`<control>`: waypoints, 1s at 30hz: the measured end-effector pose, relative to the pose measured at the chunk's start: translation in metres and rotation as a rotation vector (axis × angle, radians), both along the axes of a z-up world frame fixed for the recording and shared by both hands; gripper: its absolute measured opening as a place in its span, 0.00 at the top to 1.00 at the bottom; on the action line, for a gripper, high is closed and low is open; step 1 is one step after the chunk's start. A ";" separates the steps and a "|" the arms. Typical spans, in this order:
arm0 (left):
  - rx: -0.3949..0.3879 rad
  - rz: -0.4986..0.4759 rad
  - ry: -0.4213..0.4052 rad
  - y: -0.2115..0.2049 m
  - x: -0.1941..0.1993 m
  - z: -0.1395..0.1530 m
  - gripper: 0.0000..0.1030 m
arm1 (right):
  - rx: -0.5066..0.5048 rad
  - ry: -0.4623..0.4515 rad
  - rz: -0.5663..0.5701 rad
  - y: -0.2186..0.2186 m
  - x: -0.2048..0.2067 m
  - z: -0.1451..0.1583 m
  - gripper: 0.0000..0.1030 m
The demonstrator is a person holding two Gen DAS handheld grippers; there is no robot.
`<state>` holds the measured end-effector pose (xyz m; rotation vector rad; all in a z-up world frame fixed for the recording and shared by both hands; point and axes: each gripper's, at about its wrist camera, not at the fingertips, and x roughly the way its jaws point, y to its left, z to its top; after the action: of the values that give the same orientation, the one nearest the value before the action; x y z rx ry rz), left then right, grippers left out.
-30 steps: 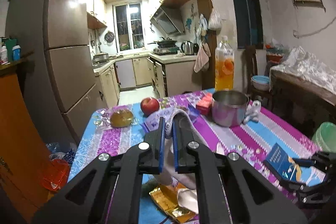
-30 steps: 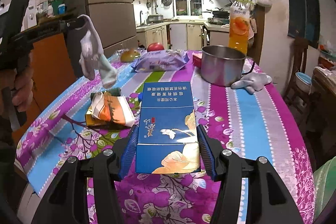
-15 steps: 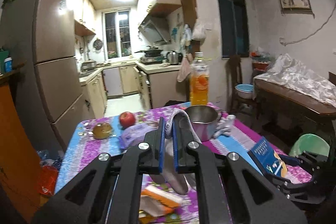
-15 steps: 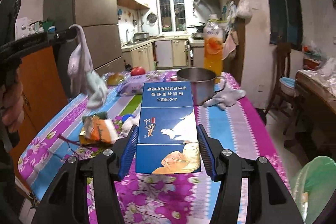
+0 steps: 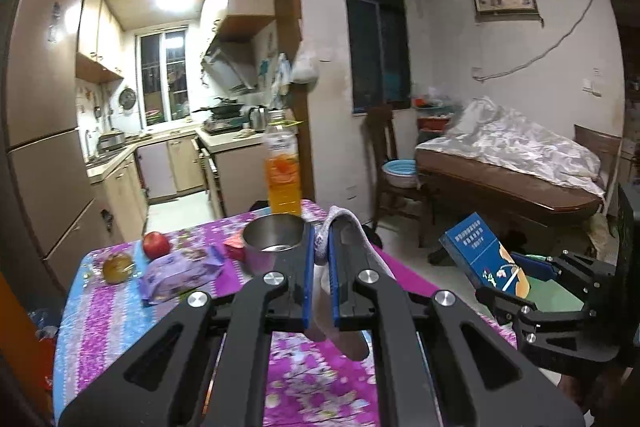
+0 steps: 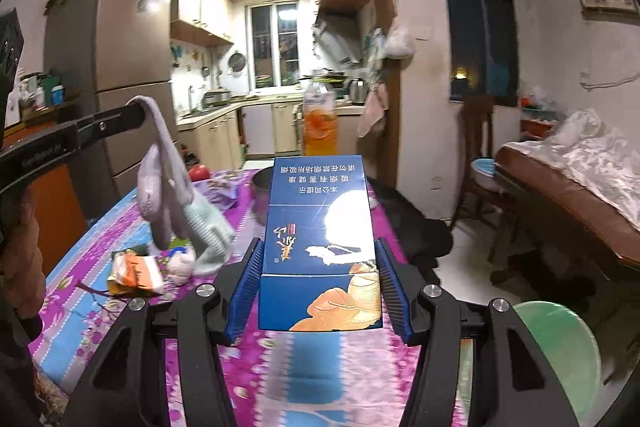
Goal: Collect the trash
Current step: 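Lift the glove and blue box and carry both over the green bin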
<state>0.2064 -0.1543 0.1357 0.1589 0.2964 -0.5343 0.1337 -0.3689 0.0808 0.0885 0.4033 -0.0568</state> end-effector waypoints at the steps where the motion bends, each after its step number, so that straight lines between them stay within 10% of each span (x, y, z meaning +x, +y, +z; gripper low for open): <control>1: 0.001 -0.012 0.003 -0.007 -0.002 0.000 0.95 | 0.000 0.000 -0.015 -0.008 -0.004 0.001 0.45; 30: 0.013 -0.210 0.069 -0.168 -0.050 -0.032 0.95 | 0.025 -0.009 -0.309 -0.169 -0.118 0.006 0.45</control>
<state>0.1566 -0.3219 0.1041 0.1859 0.3530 -0.7470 0.0154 -0.5381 0.0863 0.1747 0.3784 -0.3558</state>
